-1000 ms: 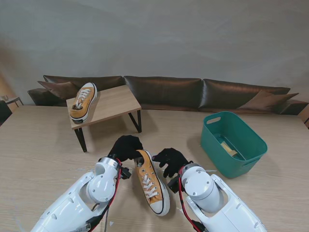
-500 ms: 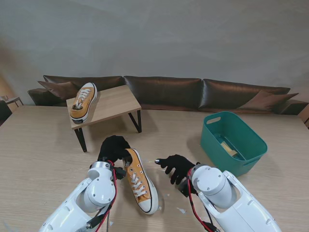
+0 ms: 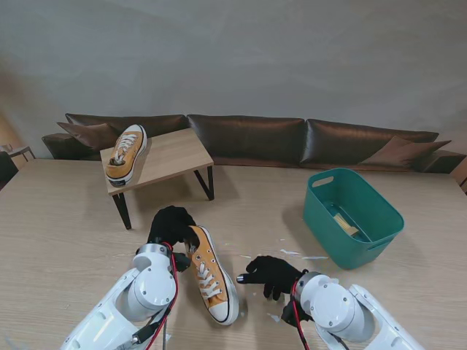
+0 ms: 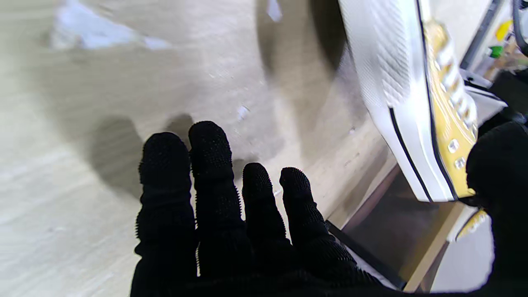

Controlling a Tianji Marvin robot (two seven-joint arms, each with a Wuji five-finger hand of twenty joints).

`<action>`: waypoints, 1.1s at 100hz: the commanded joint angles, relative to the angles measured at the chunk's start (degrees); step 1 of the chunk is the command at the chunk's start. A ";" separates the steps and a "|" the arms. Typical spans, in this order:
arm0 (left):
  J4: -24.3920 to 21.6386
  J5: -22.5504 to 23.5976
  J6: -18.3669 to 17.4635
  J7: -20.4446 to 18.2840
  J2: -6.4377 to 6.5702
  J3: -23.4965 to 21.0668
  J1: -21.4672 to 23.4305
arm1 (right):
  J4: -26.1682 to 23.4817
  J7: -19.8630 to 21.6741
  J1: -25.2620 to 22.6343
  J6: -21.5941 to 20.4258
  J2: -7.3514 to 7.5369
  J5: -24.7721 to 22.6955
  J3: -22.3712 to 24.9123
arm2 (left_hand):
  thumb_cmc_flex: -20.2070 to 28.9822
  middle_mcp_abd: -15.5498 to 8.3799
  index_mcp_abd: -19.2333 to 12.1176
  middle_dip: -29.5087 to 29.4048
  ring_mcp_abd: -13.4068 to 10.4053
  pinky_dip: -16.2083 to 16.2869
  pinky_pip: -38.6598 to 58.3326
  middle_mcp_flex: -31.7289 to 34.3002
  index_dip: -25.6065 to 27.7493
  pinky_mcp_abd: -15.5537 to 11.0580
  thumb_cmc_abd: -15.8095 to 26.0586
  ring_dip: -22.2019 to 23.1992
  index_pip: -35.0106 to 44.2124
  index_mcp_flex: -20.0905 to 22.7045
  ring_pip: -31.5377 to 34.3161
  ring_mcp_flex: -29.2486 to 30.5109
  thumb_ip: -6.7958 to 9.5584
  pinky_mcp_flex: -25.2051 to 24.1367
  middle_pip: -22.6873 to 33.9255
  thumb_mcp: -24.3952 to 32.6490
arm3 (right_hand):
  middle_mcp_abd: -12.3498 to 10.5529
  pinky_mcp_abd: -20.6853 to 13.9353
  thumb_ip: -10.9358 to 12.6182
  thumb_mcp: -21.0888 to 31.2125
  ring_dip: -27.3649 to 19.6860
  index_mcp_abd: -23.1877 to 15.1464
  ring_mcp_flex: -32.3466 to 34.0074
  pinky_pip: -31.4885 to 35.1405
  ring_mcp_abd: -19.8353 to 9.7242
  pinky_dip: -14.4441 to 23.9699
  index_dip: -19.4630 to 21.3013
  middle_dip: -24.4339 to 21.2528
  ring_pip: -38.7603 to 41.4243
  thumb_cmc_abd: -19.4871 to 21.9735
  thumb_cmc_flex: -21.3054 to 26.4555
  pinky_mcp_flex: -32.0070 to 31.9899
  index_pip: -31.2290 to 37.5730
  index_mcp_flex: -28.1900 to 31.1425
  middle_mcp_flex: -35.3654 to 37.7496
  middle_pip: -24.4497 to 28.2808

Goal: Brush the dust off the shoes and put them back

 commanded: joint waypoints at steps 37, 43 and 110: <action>-1.59 1.85 0.60 -2.71 0.66 -0.42 1.09 | 0.48 -10.26 -1.19 2.69 -2.37 -5.23 -7.70 | 2.95 -0.30 -0.14 1.52 -4.01 0.44 4.17 6.63 1.51 -7.75 4.41 -0.80 5.71 4.01 1.76 1.56 1.97 3.44 8.98 7.06 | -1.71 -1.79 1.16 0.49 0.14 -2.01 0.27 0.21 -1.10 1.96 -0.13 0.48 1.99 -1.94 -0.96 -17.66 1.24 -3.79 -2.37 1.89; -1.65 1.80 0.72 -2.62 0.62 -0.40 1.13 | 0.10 -9.77 -1.34 2.76 -2.13 -5.82 -8.22 | 2.97 -0.21 -0.14 1.52 -4.08 0.41 4.07 6.69 1.55 -7.65 4.42 -0.81 5.67 3.99 1.68 1.56 1.97 3.42 8.92 6.94 | -2.06 -1.93 1.15 0.53 0.08 -2.29 -0.73 -0.35 -1.18 1.74 -0.69 0.35 1.80 -1.65 -1.55 -18.55 0.40 -5.72 -4.07 1.56; -1.97 0.80 -0.75 -2.00 0.41 -0.51 1.21 | 3.93 -19.35 -1.51 4.84 -4.66 -9.55 -16.68 | 3.07 -0.12 0.03 1.60 -4.08 0.24 3.55 6.72 1.85 -6.64 4.70 -0.68 5.41 3.78 1.48 1.59 2.07 3.34 8.67 6.62 | -6.16 -0.63 -11.45 28.04 1.47 -12.08 14.81 8.62 -5.20 -1.61 -2.58 5.42 11.48 -25.52 21.52 -6.37 31.66 26.90 23.98 10.17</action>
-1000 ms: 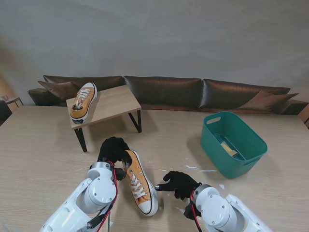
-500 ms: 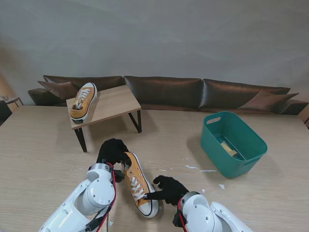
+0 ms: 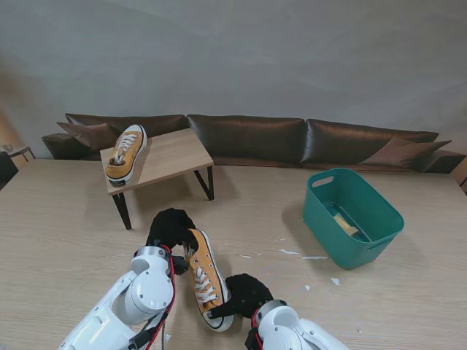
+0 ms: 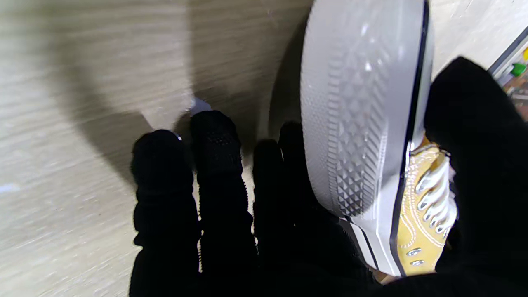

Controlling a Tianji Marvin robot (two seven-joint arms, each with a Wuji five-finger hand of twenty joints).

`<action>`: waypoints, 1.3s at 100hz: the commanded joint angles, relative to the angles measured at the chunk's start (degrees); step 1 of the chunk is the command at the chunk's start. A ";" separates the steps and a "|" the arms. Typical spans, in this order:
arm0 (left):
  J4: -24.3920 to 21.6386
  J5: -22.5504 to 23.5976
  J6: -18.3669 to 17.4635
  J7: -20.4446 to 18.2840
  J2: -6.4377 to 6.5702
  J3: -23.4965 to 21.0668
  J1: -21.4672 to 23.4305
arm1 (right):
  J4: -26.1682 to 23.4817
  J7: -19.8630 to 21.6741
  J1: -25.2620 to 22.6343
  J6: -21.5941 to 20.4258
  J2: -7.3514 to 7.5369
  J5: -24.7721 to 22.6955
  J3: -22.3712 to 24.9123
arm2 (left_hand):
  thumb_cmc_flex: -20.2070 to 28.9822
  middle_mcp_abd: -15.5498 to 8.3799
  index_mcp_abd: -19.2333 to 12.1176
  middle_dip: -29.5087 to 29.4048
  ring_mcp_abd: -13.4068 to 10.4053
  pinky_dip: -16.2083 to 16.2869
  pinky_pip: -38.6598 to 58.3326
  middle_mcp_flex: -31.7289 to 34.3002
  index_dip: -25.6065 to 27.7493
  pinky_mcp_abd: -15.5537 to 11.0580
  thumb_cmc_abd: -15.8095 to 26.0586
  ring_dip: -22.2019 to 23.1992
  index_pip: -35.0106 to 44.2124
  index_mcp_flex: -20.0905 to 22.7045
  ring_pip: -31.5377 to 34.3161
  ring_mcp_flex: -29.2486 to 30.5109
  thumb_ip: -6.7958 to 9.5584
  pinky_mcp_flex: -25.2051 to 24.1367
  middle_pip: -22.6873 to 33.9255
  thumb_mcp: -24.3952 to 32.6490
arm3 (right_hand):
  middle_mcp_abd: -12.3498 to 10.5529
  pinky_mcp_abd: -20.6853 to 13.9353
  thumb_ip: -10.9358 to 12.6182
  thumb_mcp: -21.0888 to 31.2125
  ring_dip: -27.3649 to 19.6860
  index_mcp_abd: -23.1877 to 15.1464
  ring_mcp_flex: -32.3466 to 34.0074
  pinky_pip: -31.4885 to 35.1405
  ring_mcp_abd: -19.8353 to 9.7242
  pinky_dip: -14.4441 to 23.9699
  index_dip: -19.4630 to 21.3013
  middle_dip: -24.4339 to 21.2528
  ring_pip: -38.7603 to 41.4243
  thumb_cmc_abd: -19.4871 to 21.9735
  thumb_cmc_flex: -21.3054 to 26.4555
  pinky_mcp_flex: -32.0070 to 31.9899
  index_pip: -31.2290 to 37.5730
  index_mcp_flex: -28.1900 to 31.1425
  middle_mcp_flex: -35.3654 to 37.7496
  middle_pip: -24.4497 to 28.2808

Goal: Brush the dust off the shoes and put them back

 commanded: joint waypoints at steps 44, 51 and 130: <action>-4.09 8.22 2.73 -7.93 2.86 -1.94 3.82 | 1.93 0.46 0.81 0.35 -2.06 6.29 5.12 | 6.80 1.62 -0.22 7.25 5.79 -0.16 -1.01 3.31 6.37 5.92 15.03 3.76 1.42 -0.95 -6.05 0.85 4.28 -4.59 1.35 -2.74 | 0.08 0.94 -4.12 30.51 -0.13 -6.70 19.08 4.23 -3.33 -5.51 5.09 6.18 1.98 0.32 11.99 -4.43 21.64 5.92 24.52 -3.02; -4.53 10.49 3.62 -9.31 3.52 -2.14 4.57 | 1.86 1.26 1.97 1.45 -2.09 7.23 6.08 | 7.26 1.91 -0.12 7.88 6.56 0.17 -1.27 2.83 6.73 6.36 15.81 4.23 1.21 -1.35 -7.57 0.68 4.43 -6.19 1.00 -3.57 | 0.97 2.10 -5.10 29.51 0.00 -4.78 20.48 4.62 -3.21 -5.52 6.76 6.27 1.97 2.44 12.71 -3.11 23.28 3.36 24.65 -2.69; -10.03 15.63 4.80 -29.40 8.80 -3.41 7.63 | 14.73 7.07 25.05 13.31 -4.79 10.50 -1.58 | 7.23 1.31 -1.41 10.40 7.21 1.23 -3.54 0.76 9.29 5.44 18.55 6.77 1.69 -4.17 -15.32 0.19 5.04 -12.42 0.32 -6.14 | 0.44 1.38 -7.89 21.95 1.60 -2.43 24.53 8.44 -5.79 -3.91 12.37 7.84 7.66 12.66 14.95 1.95 26.53 -5.25 20.96 7.10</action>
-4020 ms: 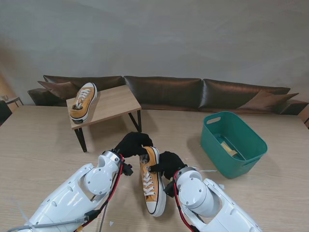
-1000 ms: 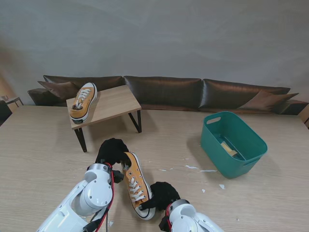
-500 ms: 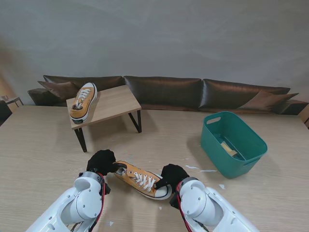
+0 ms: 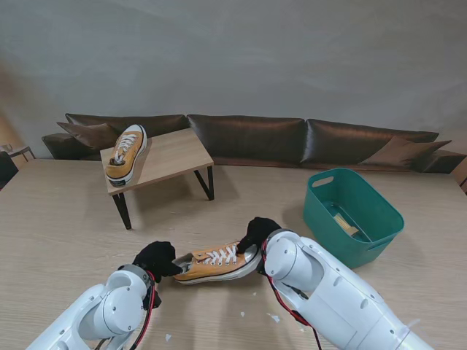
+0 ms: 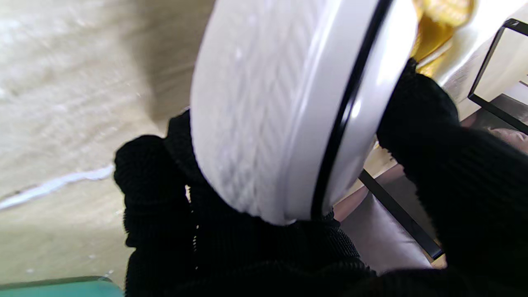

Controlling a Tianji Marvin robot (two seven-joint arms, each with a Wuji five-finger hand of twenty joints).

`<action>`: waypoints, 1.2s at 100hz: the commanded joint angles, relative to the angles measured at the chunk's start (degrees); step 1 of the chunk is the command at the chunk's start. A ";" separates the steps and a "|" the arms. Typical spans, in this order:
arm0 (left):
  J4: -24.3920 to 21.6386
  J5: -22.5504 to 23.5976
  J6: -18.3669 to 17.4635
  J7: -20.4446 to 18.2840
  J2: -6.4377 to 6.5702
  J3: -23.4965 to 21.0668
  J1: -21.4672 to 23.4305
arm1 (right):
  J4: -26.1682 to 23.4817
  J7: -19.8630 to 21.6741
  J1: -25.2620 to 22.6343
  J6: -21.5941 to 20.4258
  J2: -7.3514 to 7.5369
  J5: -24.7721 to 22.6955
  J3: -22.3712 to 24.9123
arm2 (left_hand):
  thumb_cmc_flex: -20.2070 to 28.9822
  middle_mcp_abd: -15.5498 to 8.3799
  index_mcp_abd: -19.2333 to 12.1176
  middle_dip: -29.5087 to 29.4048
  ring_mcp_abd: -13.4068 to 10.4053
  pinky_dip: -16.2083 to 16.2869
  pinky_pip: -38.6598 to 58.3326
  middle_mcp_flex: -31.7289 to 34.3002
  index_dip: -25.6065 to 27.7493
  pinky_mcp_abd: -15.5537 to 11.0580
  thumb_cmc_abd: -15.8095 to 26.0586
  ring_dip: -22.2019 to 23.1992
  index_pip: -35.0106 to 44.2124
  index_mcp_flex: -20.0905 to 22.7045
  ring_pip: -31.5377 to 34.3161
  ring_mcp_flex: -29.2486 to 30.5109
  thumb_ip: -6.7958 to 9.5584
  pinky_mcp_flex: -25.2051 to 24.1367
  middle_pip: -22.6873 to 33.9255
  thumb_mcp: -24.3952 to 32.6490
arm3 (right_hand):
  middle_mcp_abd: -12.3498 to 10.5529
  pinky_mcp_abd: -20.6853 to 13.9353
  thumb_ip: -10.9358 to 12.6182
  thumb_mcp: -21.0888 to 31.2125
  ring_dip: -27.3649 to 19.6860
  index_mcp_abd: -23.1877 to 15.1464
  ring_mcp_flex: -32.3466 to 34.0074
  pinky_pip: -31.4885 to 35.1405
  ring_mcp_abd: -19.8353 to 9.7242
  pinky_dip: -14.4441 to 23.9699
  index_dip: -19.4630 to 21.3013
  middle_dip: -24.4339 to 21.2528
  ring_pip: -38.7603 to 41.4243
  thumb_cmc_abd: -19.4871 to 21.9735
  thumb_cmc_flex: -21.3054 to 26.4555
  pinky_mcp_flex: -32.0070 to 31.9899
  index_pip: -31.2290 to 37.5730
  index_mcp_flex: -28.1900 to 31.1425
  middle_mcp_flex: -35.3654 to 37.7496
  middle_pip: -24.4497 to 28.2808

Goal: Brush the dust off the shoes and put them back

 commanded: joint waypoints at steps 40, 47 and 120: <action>-2.08 -2.31 -2.21 -5.47 0.39 1.72 -1.14 | 15.26 -1.89 10.79 -9.22 -5.90 0.77 -8.72 | 7.20 -4.04 -10.51 2.18 -0.78 1.58 -1.31 1.64 6.00 -4.07 1.79 1.91 9.87 1.10 -3.29 1.71 3.26 -3.65 1.88 4.67 | -4.48 -4.65 6.67 1.82 -1.20 -6.28 6.40 3.17 -7.45 2.43 2.66 2.11 6.13 17.05 11.88 -3.19 7.67 -2.02 -2.22 5.74; -2.55 -2.69 -2.14 -5.65 0.40 1.81 -1.06 | 18.32 -2.64 12.00 -12.03 -6.88 1.20 -9.88 | 7.21 -4.04 -10.21 2.17 -0.64 1.68 -1.26 1.59 6.04 -3.93 1.94 2.04 9.87 0.97 -3.45 1.69 3.18 -3.76 1.85 4.54 | -4.88 -4.76 7.14 0.56 -1.10 -7.62 6.05 3.28 -7.01 2.93 1.96 2.15 6.76 17.35 12.32 -3.88 7.26 -2.30 -2.70 6.02; -2.12 -7.63 -1.00 -5.21 -0.25 4.35 -3.05 | 25.04 -2.41 14.25 -15.00 -8.45 0.84 -13.14 | 1.14 -2.41 -7.29 -5.75 1.67 3.56 -0.09 -0.54 14.40 -2.05 6.30 4.05 5.02 -1.30 -4.65 1.49 1.30 -5.19 4.03 -7.46 | -2.82 -6.06 16.08 -5.94 -2.10 -4.78 -14.79 -6.29 -2.25 3.81 -15.33 -7.23 -1.74 23.30 -10.98 -23.02 -25.69 -23.66 -24.27 -2.59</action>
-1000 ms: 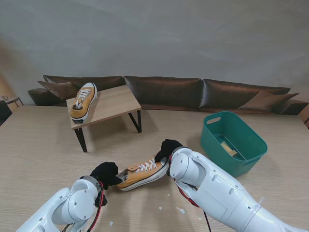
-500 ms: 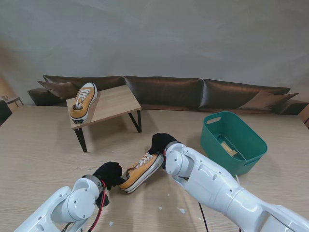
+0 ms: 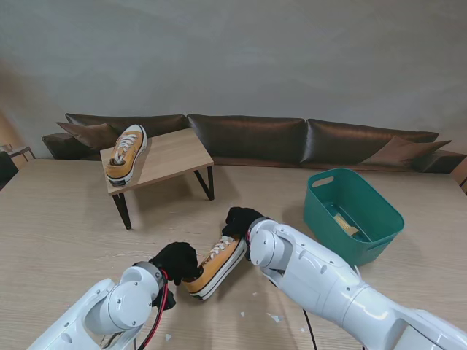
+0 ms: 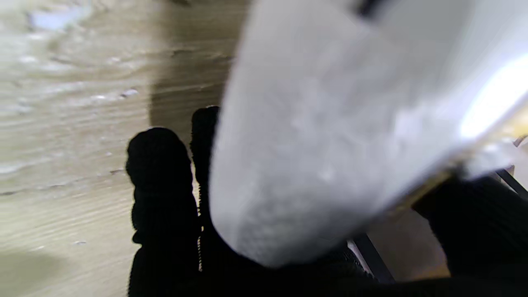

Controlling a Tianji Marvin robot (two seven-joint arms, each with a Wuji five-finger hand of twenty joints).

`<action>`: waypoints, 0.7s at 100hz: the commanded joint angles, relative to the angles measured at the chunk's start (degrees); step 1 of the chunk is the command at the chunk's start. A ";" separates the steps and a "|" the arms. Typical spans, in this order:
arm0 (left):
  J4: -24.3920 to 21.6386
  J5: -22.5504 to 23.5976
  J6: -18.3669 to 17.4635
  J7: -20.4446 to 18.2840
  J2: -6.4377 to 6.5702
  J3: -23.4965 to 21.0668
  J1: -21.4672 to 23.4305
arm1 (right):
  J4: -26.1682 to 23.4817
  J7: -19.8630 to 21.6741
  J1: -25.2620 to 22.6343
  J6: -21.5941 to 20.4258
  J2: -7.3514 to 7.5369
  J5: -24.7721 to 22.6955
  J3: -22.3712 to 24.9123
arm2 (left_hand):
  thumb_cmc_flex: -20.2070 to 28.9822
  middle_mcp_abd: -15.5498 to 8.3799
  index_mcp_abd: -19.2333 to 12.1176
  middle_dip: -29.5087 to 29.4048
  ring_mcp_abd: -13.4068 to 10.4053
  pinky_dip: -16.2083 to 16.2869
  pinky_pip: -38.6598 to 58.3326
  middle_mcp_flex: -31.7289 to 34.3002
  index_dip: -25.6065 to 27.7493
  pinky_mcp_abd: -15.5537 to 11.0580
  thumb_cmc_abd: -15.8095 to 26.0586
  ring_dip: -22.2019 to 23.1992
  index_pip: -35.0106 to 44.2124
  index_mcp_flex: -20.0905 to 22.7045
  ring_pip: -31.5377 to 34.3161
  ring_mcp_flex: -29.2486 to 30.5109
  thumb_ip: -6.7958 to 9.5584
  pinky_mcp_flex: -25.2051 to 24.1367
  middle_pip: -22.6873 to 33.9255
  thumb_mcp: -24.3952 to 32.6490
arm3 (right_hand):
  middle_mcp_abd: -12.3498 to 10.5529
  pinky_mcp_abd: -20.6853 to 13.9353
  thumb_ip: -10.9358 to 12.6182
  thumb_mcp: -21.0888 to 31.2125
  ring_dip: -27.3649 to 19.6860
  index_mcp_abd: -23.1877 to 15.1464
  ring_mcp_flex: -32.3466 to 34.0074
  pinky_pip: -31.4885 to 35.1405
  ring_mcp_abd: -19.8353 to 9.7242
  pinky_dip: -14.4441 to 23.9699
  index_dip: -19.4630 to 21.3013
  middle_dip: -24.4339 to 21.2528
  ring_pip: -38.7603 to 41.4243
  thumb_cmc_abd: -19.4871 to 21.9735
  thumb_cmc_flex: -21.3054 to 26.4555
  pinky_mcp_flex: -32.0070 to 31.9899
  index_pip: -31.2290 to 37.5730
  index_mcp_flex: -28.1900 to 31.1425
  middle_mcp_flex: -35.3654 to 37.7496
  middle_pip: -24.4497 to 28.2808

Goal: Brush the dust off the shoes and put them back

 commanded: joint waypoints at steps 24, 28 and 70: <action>0.62 -2.81 0.94 -0.82 -1.23 1.10 -1.06 | -2.46 5.23 1.51 4.22 1.22 -1.62 -2.05 | -2.04 1.27 -2.24 -1.69 2.78 1.85 0.76 0.21 1.72 -0.99 2.36 1.25 0.48 -0.05 -0.53 0.88 1.67 -2.29 1.61 -5.12 | -1.32 -5.31 3.05 -15.51 0.89 -0.26 -13.91 -6.66 -1.51 3.99 -10.81 -2.21 2.06 9.23 -6.78 -31.96 -16.04 -15.22 -20.56 0.23; 0.75 -3.06 1.06 -0.77 -1.28 1.21 -1.19 | -2.85 5.22 1.58 4.48 1.42 -2.37 -2.16 | -2.06 1.46 -2.15 -1.72 3.00 1.92 0.82 0.30 1.73 -0.84 2.50 1.25 0.38 0.04 -0.57 0.93 1.69 -2.16 1.63 -5.25 | -1.24 -5.58 3.52 -17.45 0.52 -0.43 -14.96 -7.60 -1.87 4.26 -5.00 -2.73 1.58 9.98 -7.63 -32.57 -21.55 -14.90 -21.75 0.00; 0.94 -3.88 2.07 0.30 -1.66 0.45 -0.91 | -16.27 -1.55 -7.70 8.53 4.97 -9.74 6.54 | -4.39 3.53 -0.62 -3.22 5.47 3.25 -0.61 -1.76 2.85 1.19 5.61 1.04 -5.65 0.27 -2.64 -2.06 2.07 -4.99 -0.47 -6.46 | 0.42 0.76 5.27 -17.87 -6.99 1.02 -16.68 -16.90 2.73 -1.79 0.80 -5.39 -14.66 11.38 -9.60 -31.39 -9.25 -11.30 -18.40 -3.40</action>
